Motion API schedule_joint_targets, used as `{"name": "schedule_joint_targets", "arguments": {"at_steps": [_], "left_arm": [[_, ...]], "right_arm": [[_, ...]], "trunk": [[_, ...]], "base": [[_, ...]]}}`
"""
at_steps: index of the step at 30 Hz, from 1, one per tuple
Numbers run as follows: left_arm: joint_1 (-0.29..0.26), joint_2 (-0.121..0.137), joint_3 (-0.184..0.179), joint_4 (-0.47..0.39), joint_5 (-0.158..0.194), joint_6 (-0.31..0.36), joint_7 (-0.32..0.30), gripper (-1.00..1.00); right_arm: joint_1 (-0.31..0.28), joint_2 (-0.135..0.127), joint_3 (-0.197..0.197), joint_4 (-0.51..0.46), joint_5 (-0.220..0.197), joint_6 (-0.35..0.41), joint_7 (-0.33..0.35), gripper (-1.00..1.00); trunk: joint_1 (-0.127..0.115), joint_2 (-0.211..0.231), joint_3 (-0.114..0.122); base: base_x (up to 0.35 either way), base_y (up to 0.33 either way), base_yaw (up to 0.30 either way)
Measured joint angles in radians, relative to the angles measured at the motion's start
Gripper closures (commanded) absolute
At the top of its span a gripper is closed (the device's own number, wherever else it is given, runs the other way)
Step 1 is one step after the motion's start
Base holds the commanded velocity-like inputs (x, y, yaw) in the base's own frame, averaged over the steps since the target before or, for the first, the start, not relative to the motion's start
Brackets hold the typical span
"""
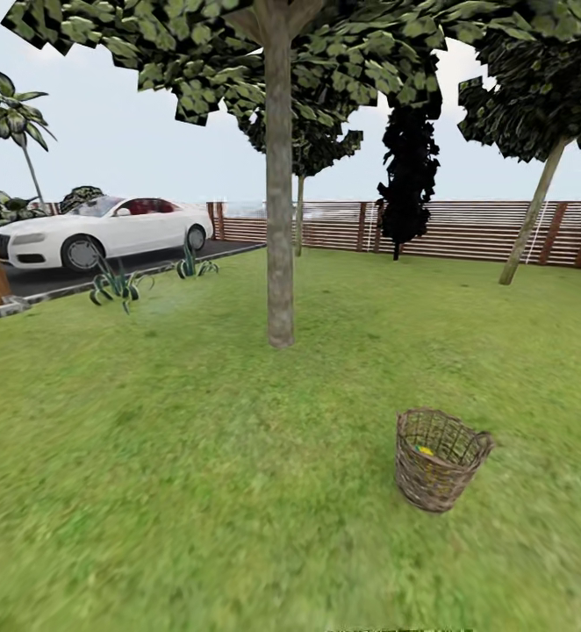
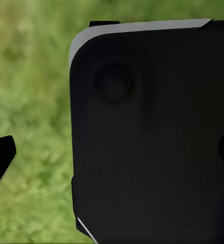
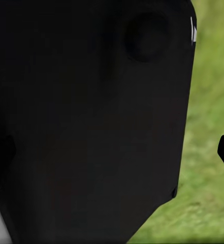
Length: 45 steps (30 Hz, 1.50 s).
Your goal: Take the three Easter eggs out of the wicker basket on the lawn in the garden, then place them on the lawn next to a single tree (choose any tree) so that all three eggs are next to the same tree and none are left in the basket.
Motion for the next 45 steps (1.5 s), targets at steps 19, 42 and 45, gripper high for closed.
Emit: {"name": "schedule_joint_targets", "arguments": {"at_steps": [19, 42, 45], "left_arm": [[0.000, 0.000, 0.000, 0.000, 0.000, 0.000, 0.000, -1.00], [0.000, 0.000, 0.000, 0.000, 0.000, 0.000, 0.000, -1.00], [0.000, 0.000, 0.000, 0.000, 0.000, 0.000, 0.000, -1.00]], "right_arm": [[0.000, 0.041, 0.001, -0.043, 0.002, 0.001, 0.003, -1.00], [0.000, 0.038, -0.002, -0.055, 0.001, 0.000, 0.004, -1.00], [0.000, 0.038, -0.003, -0.055, 0.001, 0.000, 0.004, -1.00]], "trunk": [[0.000, 0.000, 0.000], [0.000, 0.000, 0.000], [0.000, 0.000, 0.000]], "base": [[0.000, 0.000, -0.292], [0.000, 0.000, -0.292], [0.000, 0.000, -0.292]]}}
